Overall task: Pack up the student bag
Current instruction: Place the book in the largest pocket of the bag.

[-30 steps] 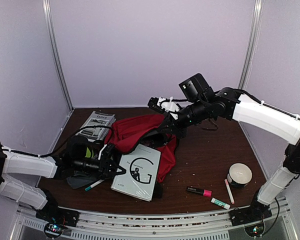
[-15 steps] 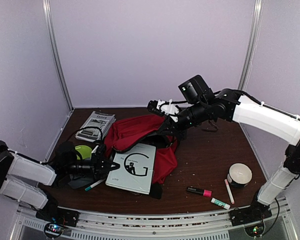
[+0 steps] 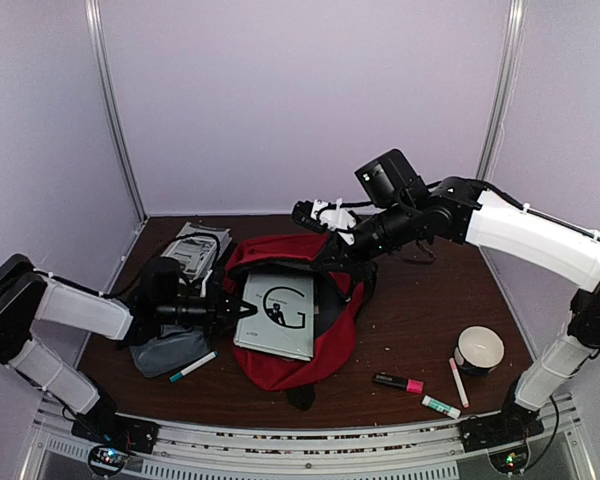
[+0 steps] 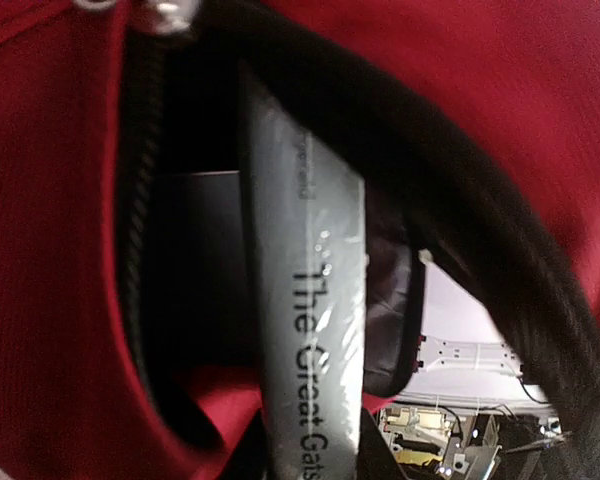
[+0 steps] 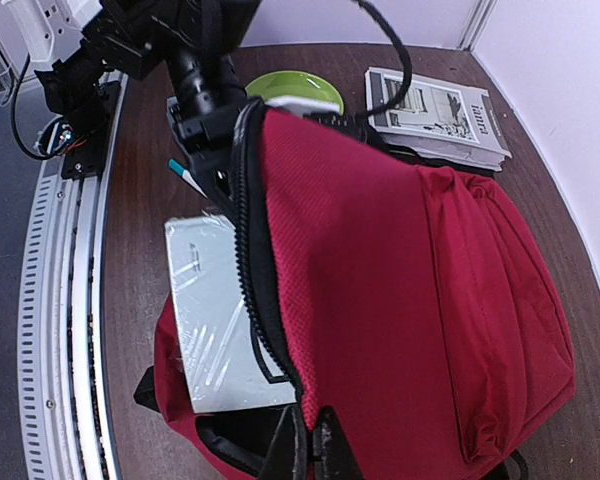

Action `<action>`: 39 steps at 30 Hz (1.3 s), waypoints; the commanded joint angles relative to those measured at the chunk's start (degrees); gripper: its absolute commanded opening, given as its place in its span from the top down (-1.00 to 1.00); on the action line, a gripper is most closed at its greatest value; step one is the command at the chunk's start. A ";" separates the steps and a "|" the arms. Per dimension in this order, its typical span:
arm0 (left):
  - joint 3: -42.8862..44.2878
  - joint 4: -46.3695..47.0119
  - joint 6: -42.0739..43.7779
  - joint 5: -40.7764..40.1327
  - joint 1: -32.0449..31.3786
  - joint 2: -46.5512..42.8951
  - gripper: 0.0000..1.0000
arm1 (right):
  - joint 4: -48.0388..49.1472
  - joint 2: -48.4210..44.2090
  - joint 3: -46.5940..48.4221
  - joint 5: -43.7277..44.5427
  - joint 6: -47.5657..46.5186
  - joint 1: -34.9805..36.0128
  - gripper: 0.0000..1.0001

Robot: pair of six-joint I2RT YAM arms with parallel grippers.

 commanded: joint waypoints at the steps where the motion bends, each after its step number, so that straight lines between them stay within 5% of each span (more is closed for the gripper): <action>1: 0.11 19.30 -4.19 -1.35 -1.82 5.12 1.00 | 1.15 -1.71 2.43 0.15 1.23 0.75 1.00; 19: 9.43 27.94 -7.63 -4.97 0.90 24.05 1.00 | 0.13 -5.97 -3.47 -2.20 -4.05 1.62 1.00; 23: 11.09 20.04 -4.94 -6.72 1.16 22.60 0.91 | 0.49 -6.53 -4.42 -1.09 -4.47 1.60 1.00; 26: 12.17 12.51 -1.44 -7.30 1.14 20.60 0.38 | 0.08 -6.32 -4.25 1.00 -5.10 1.62 1.00; 29: 13.42 1.29 3.32 -9.24 1.19 16.86 0.07 | 0.42 -6.14 -4.56 2.24 -5.10 1.50 1.00; 39: 18.94 -35.35 21.83 -18.94 -0.34 1.37 -0.27 | -0.26 -3.86 -2.20 2.55 -3.72 0.72 1.00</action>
